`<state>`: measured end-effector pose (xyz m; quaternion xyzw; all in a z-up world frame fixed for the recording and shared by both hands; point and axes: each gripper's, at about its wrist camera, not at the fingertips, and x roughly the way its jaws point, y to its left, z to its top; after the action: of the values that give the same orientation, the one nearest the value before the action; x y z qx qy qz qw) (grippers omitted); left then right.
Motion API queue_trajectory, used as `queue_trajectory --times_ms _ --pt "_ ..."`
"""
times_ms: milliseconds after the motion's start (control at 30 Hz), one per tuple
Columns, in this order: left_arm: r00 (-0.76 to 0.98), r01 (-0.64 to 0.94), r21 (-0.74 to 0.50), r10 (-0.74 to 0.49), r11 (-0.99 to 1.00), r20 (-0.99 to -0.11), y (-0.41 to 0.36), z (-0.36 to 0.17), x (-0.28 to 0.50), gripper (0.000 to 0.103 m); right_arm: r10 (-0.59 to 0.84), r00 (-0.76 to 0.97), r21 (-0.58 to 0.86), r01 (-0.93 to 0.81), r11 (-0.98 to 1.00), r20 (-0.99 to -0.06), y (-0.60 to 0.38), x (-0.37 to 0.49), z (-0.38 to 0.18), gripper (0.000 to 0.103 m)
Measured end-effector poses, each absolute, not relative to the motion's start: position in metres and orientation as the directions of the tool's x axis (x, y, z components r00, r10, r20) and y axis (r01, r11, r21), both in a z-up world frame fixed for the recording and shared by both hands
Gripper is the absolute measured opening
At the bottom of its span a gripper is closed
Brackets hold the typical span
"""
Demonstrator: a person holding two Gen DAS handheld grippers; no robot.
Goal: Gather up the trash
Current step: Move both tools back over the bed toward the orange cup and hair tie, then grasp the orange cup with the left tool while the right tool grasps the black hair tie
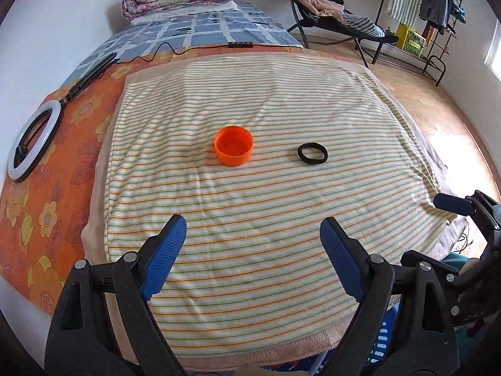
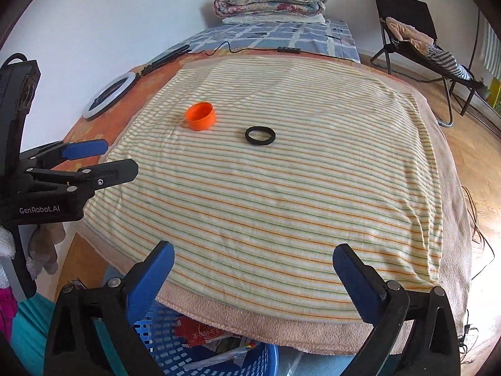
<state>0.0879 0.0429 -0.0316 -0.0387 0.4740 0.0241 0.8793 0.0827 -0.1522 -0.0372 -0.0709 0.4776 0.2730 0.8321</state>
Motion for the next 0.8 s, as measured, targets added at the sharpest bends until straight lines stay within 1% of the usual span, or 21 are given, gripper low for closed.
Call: queue_trajectory --times_ms 167,367,500,567,667,733,800 --pt "0.533 -0.120 -0.059 0.014 0.991 -0.846 0.053 -0.045 0.111 0.089 0.371 0.440 0.118 -0.503 0.856 -0.818 -0.143 0.106 -0.039 0.102" --pt "0.524 -0.157 -0.050 0.040 0.986 -0.851 0.064 -0.059 0.138 0.089 0.413 0.483 0.147 -0.496 0.856 -0.772 -0.142 0.132 -0.051 0.102" --pt "0.523 -0.171 -0.061 0.038 0.983 -0.852 0.067 -0.066 0.153 0.088 0.407 0.478 0.135 -0.506 0.852 -0.778 -0.135 0.149 -0.064 0.094" --pt "0.514 -0.169 -0.052 0.043 0.984 -0.856 0.066 -0.071 0.161 0.087 0.422 0.461 0.149 -0.518 0.842 -0.781 -0.131 0.158 -0.070 0.093" --pt "0.500 -0.174 -0.039 0.054 0.984 -0.864 0.067 -0.078 0.171 0.085 0.435 0.429 0.164 -0.536 0.828 -0.791 -0.124 0.168 -0.077 0.088" --pt "0.492 -0.178 -0.039 0.055 0.983 -0.869 0.068 -0.083 0.176 0.081 0.440 0.416 0.169 -0.545 0.821 -0.796 -0.119 0.174 -0.081 0.086" --pt "0.486 -0.182 -0.036 0.058 0.983 -0.872 0.069 -0.087 0.181 0.077 0.443 0.407 0.176 -0.546 0.819 -0.799 -0.114 0.179 -0.084 0.085"
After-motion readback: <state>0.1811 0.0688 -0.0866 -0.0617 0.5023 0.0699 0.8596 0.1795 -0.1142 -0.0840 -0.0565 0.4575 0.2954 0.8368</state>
